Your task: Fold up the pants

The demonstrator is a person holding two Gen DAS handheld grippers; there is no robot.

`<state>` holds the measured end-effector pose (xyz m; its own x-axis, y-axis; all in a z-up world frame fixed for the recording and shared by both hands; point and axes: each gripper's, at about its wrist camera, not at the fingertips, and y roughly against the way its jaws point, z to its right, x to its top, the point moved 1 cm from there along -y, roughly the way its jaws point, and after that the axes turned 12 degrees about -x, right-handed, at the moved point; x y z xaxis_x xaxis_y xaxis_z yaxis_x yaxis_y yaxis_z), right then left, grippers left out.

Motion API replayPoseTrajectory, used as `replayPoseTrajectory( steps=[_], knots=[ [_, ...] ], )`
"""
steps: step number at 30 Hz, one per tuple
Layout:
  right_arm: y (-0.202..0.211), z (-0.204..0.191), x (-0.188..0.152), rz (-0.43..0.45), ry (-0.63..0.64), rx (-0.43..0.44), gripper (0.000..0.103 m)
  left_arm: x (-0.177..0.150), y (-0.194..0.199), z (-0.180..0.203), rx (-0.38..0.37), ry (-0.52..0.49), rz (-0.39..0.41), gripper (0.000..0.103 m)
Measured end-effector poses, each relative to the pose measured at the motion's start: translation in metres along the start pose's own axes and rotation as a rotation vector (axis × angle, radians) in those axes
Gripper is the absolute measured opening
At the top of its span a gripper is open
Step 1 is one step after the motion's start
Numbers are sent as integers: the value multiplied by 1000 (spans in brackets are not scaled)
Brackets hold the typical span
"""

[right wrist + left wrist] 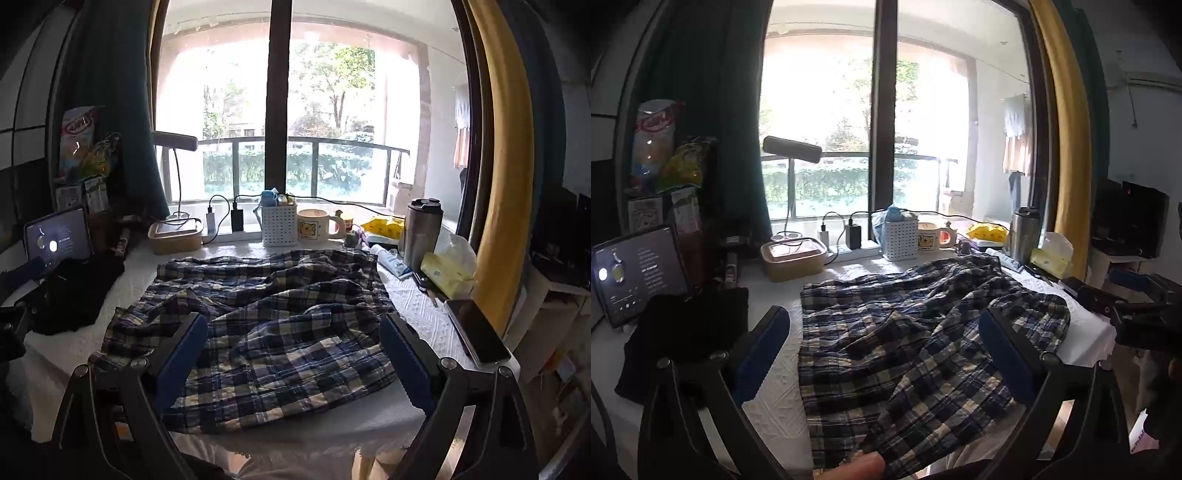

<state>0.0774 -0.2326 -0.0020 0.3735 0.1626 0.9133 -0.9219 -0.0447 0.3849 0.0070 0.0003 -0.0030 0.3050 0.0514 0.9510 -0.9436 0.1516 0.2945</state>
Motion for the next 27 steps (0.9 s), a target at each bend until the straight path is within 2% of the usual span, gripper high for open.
replayPoseTrajectory(
  steps=[2, 4, 5, 9, 27],
  knots=[
    [0, 1, 0, -2, -1, 0, 95, -6, 1, 9, 17, -4, 6, 101],
    [1, 1, 0, 0, -3, 0, 95, -3, -4, 5, -2, -3, -19, 101],
    [1, 1, 0, 1, -3, 0, 95, 1, -4, -3, -19, 32, -30, 101],
    [0, 1, 0, -2, -3, 2, 95, 1, -8, 6, -28, 21, -24, 101],
    [4, 2, -1, 1, -11, 4, 96, 3, 2, -6, -38, 32, -16, 101]
  ],
)
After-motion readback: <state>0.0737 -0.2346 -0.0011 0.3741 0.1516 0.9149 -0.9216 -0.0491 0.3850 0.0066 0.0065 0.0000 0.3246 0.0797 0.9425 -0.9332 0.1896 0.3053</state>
